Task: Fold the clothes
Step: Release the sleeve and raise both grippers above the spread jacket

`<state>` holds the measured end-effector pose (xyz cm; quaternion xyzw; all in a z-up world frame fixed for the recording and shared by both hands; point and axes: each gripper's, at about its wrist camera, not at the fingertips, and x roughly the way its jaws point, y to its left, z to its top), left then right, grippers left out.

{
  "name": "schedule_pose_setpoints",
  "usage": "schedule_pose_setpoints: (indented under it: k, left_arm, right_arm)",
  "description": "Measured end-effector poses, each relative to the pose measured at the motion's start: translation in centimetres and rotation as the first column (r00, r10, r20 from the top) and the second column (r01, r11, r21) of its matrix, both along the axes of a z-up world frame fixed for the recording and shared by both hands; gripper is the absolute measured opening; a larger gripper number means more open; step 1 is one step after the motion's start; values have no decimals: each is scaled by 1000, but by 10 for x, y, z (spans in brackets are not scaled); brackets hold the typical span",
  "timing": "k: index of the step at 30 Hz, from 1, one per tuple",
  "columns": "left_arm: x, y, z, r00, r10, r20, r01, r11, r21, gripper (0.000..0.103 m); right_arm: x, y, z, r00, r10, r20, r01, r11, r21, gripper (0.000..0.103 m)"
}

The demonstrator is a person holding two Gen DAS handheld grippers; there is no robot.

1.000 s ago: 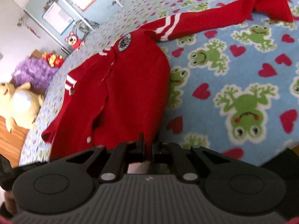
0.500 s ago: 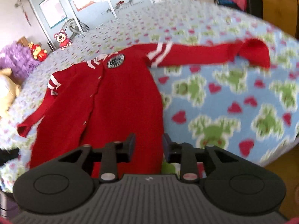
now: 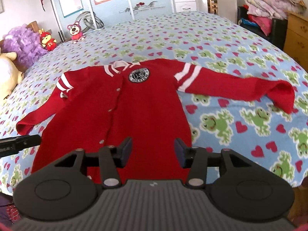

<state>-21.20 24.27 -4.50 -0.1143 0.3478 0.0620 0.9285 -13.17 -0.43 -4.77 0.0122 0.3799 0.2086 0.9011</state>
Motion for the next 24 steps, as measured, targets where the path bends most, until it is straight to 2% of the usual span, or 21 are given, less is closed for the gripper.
schedule_pose_setpoints:
  k: [7,15,24]
  left_arm:
    - [10,-9,11,1000,-5,6,5,1000,6,59]
    - [15,-11,10,1000,7,-1,-7,1000,-4,59]
    - [22,-6,9,999,36,-10,-36,999,-16,62]
  right_arm:
    - [10,14,6,1000,13,16,-13,1000,4,51]
    - [13,26,9,1000,20,19,-20,1000,-4,52]
    - [13,36,10,999,34,24,-34,999,-18,59]
